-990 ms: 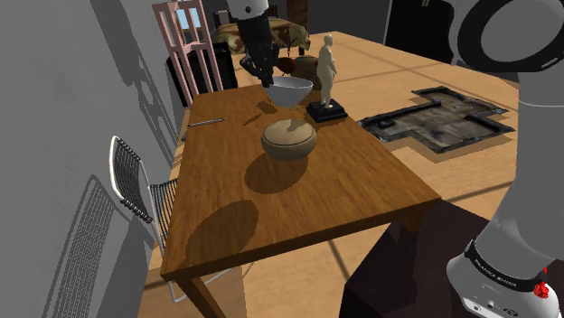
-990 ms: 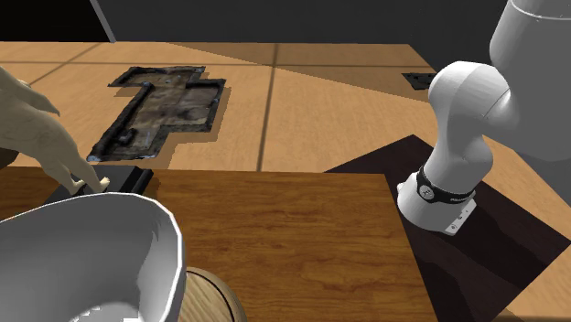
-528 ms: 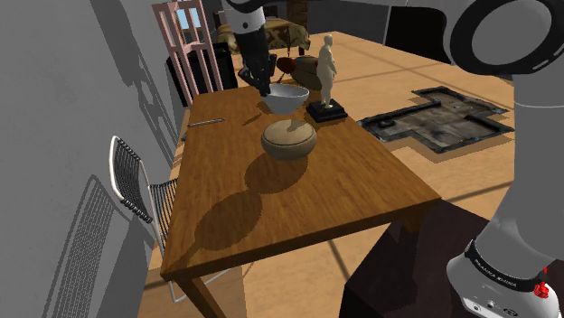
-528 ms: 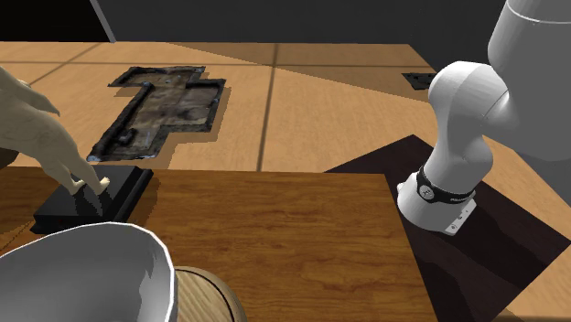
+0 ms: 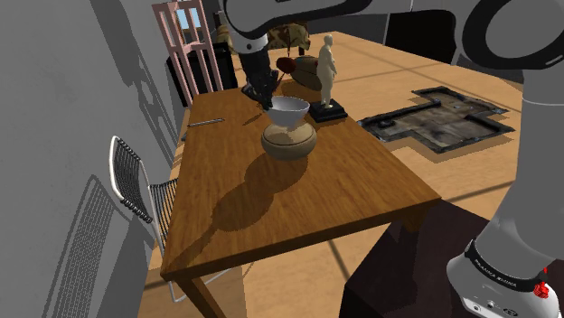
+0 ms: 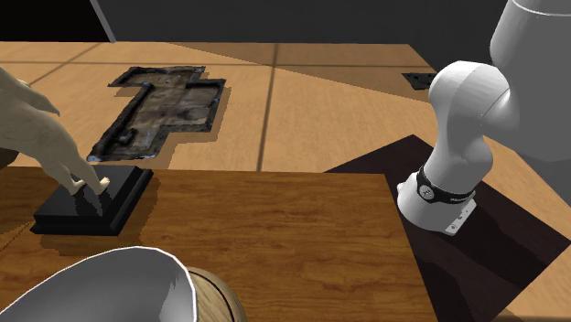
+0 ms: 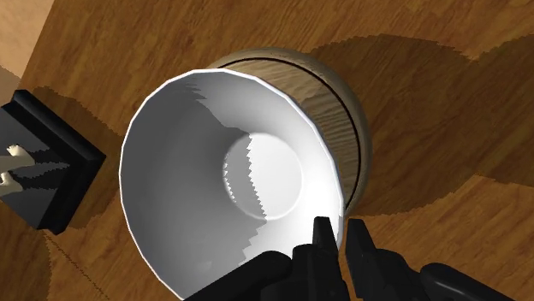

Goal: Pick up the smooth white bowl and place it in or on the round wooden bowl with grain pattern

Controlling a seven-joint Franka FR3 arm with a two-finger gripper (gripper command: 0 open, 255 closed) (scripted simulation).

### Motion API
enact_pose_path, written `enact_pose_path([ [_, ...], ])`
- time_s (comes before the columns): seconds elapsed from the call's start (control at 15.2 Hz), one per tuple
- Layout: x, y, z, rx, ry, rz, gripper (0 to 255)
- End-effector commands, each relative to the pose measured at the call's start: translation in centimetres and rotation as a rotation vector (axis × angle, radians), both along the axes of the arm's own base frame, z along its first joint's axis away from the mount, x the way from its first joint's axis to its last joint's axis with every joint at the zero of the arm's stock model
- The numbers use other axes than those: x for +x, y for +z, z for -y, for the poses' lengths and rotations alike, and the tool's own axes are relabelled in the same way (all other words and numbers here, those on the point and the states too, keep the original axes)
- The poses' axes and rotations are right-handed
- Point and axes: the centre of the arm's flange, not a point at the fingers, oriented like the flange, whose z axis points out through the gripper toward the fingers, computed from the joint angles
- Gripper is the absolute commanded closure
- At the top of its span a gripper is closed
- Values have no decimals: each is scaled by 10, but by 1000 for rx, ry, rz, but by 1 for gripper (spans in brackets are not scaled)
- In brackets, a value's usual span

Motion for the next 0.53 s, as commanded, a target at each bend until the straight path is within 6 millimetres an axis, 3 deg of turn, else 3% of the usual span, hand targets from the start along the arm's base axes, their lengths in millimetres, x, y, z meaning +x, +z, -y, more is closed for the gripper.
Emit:
enact_pose_path([
  [0.0,0,-11,0,0,0,1,255],
  [0.46,0,-45,0,0,0,1,255],
])
